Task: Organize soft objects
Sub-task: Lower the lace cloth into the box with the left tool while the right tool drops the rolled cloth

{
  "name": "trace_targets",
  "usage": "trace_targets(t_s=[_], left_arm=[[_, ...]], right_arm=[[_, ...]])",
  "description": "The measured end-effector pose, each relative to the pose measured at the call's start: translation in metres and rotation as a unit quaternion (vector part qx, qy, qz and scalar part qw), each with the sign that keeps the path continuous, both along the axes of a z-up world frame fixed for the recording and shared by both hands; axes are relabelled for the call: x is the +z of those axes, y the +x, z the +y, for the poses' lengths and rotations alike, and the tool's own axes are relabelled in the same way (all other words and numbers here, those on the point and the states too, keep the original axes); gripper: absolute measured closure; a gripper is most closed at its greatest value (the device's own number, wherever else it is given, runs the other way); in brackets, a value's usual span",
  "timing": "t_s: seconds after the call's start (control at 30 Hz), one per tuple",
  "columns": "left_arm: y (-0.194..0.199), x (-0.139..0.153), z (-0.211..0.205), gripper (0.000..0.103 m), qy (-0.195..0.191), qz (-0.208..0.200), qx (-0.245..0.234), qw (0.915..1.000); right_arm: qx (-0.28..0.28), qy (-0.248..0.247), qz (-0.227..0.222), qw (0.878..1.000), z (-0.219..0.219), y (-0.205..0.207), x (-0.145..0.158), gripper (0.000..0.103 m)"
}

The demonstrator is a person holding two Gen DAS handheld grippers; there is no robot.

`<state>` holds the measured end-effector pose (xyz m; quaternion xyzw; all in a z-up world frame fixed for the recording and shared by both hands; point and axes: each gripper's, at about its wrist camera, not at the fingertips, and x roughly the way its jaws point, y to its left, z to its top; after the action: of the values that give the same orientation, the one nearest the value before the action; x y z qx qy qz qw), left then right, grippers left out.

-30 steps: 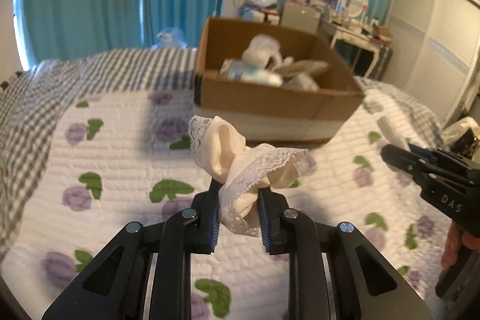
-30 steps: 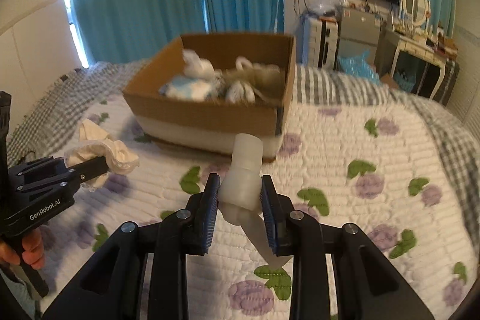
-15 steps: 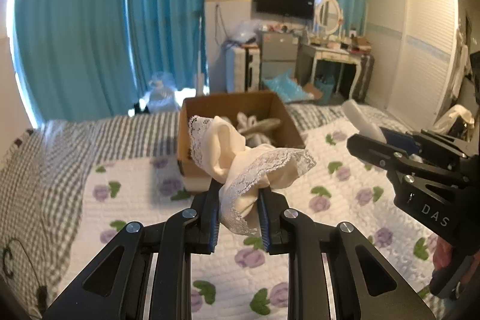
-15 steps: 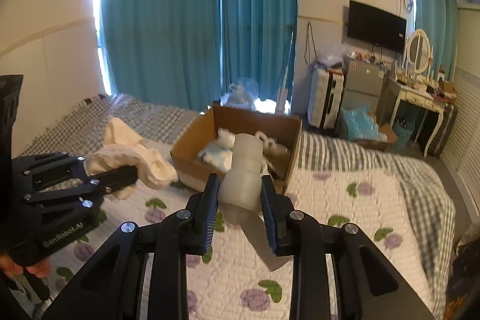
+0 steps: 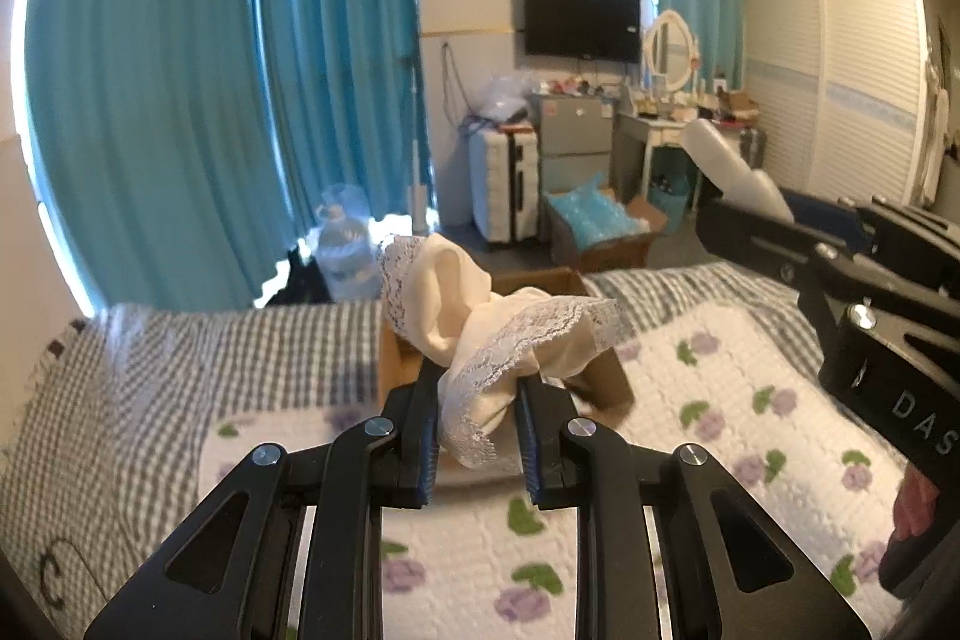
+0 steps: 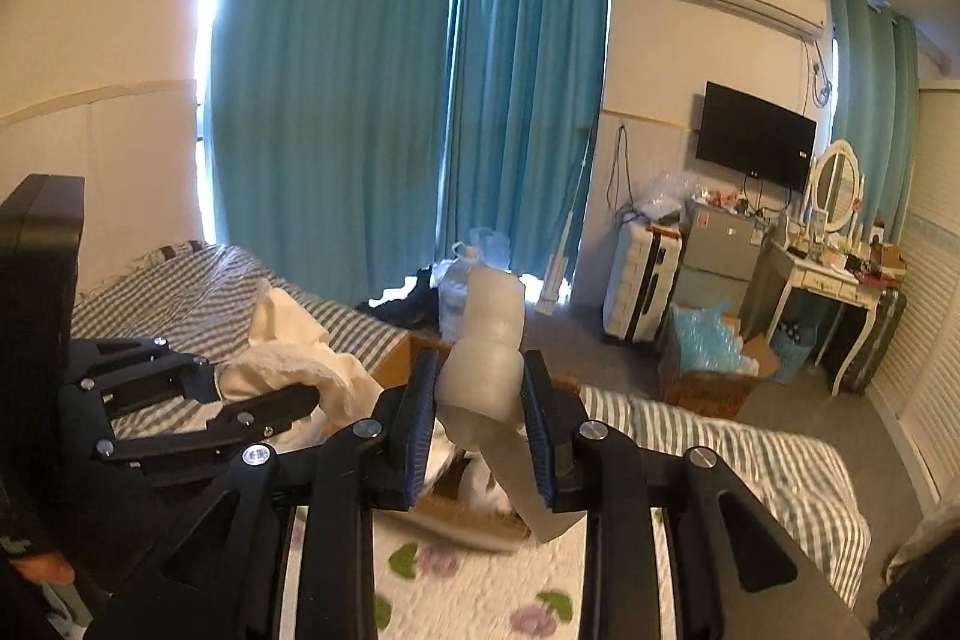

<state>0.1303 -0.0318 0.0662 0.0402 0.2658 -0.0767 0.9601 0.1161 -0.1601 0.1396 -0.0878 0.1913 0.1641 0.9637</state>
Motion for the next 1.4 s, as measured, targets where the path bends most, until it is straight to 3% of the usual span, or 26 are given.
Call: trace_targets(t_s=[0.23, 0.57, 0.7, 0.93, 1.0, 1.03, 1.07, 1.13, 1.3, 1.4], left_arm=[[0.057, -0.01, 0.002, 0.082, 0.004, 0.003, 0.008, 1.0], [0.136, -0.065, 0.006, 0.082, 0.009, 0.045, 0.007, 0.9989], [0.156, -0.091, 0.004, 0.082, 0.004, 0.067, 0.006, 0.9977], [0.165, -0.114, -0.007, 0.076, 0.017, 0.07, -0.01, 0.9974], [0.165, -0.116, -0.007, 0.069, 0.017, 0.067, -0.008, 0.9976], [0.165, -0.117, -0.007, 0.054, 0.018, 0.067, -0.007, 0.9976], [0.165, -0.117, -0.008, 0.034, 0.02, 0.067, -0.003, 0.9976], [0.164, -0.117, -0.009, 0.02, 0.032, 0.064, 0.009, 0.9974], [0.147, -0.106, -0.011, 0.02, 0.049, 0.043, 0.023, 0.9976], [0.133, -0.082, -0.009, 0.02, 0.049, 0.028, 0.026, 0.998]], right_arm=[[0.003, 0.0, 0.026, 1.0, 0.014, 0.068, -0.014, 0.076], [-0.011, 0.009, 0.101, 0.995, 0.017, 0.173, -0.086, 0.076], [-0.017, -0.01, 0.122, 0.992, 0.017, 0.198, -0.121, 0.076], [-0.023, 0.015, 0.16, 0.987, 0.007, 0.225, -0.16, 0.074], [-0.025, 0.016, 0.164, 0.986, 0.005, 0.228, -0.165, 0.07], [-0.026, 0.014, 0.165, 0.986, 0.004, 0.227, -0.166, 0.063], [-0.03, 0.014, 0.161, 0.986, 0.004, 0.225, -0.166, 0.044], [-0.05, 0.021, 0.14, 0.989, 0.001, 0.218, -0.158, 0.028], [-0.065, 0.032, 0.125, 0.99, -0.01, 0.202, -0.127, 0.028], [-0.075, 0.032, 0.102, 0.991, -0.017, 0.18, -0.092, 0.028]])
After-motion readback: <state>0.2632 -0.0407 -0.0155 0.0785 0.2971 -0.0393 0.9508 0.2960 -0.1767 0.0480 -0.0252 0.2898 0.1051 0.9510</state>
